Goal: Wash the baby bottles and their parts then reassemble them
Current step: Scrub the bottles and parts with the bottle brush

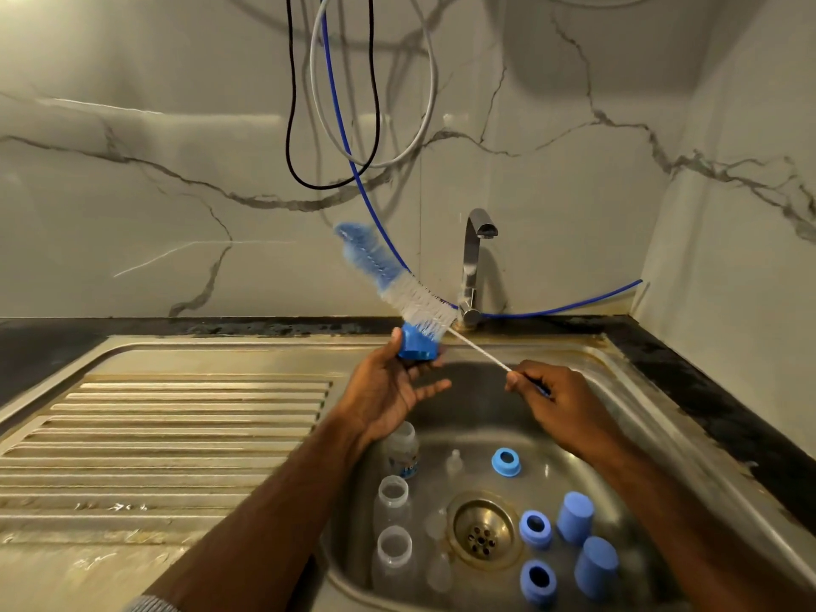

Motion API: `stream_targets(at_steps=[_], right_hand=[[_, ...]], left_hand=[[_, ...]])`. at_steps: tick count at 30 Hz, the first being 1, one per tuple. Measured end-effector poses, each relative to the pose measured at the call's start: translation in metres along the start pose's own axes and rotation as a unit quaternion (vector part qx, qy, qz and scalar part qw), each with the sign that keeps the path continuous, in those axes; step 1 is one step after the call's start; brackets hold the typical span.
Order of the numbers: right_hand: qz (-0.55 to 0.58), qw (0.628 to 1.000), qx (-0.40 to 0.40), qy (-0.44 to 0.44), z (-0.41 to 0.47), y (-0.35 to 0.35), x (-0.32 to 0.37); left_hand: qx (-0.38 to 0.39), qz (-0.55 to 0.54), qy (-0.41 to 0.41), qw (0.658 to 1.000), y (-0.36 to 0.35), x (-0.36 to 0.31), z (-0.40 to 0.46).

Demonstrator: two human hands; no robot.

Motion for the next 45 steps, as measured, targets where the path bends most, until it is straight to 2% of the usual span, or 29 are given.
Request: stream_targets(at_steps=[3, 8, 11, 16, 20, 22, 27, 30, 33, 35, 39, 45], right_hand=[[-0.018, 0.999, 0.038, 0.009, -0.001, 0.0, 0.0], [-0.003, 1.0, -0.01, -0.007, -0.001, 0.001, 0.003], [0.002, 1.0, -0.006, -0.002, -0.003, -0.007, 0.006], [-0.017, 1.0, -0.023, -0.004, 0.004, 0.009, -0.004], [-0.006, 1.0, -0.01, -0.009, 0.002, 0.001, -0.001], [0.009, 1.0, 0.004, -0.005, 0.0, -0.006, 0.004], [0.021, 1.0, 0.005, -0.018, 0.002, 0.005, -0.003], [0.015, 1.0, -0.005, -0.027, 0.001, 0.002, -0.001], [0.021, 0.999, 0.021, -0.028, -0.002, -0.009, 0.007], [0.024, 0.999, 0.04, -0.025, -0.002, -0.007, 0.007], [0.025, 0.999, 0.011, -0.028, 0.002, 0.007, -0.004], [0.046, 0.999, -0.002, -0.016, -0.001, -0.009, 0.002]], left_hand=[[-0.023, -0.047, -0.031, 0.998, 0.014, -0.013, 0.005], [0.004, 0.002, -0.004, 1.0, 0.008, -0.007, 0.002], [0.025, 0.024, 0.023, 0.999, -0.002, 0.004, -0.002], [0.025, 0.017, 0.003, 1.0, -0.003, -0.004, -0.002], [0.04, 0.097, -0.012, 0.994, -0.008, 0.001, -0.008], [0.016, 0.122, -0.022, 0.992, -0.007, 0.004, -0.009], [-0.045, 0.016, -0.054, 0.997, 0.006, -0.014, -0.007], [-0.019, 0.016, -0.025, 0.999, 0.001, -0.01, -0.01], [0.02, 0.025, 0.023, 0.999, -0.01, 0.003, -0.014], [0.012, 0.006, 0.027, 1.0, -0.01, 0.003, -0.011], [-0.014, -0.024, 0.024, 0.999, 0.0, -0.004, -0.007], [-0.021, -0.058, 0.029, 0.998, -0.008, 0.002, -0.009]])
Point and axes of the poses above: each hand's wrist, its own z-axis towards the middle knuckle, its own y-axis out of the back of the hand, x = y × z, the point moved 7 cm from there along z, towards the middle knuckle, and after that the axes turned 13 degrees about -x, right-handed, at the moved point
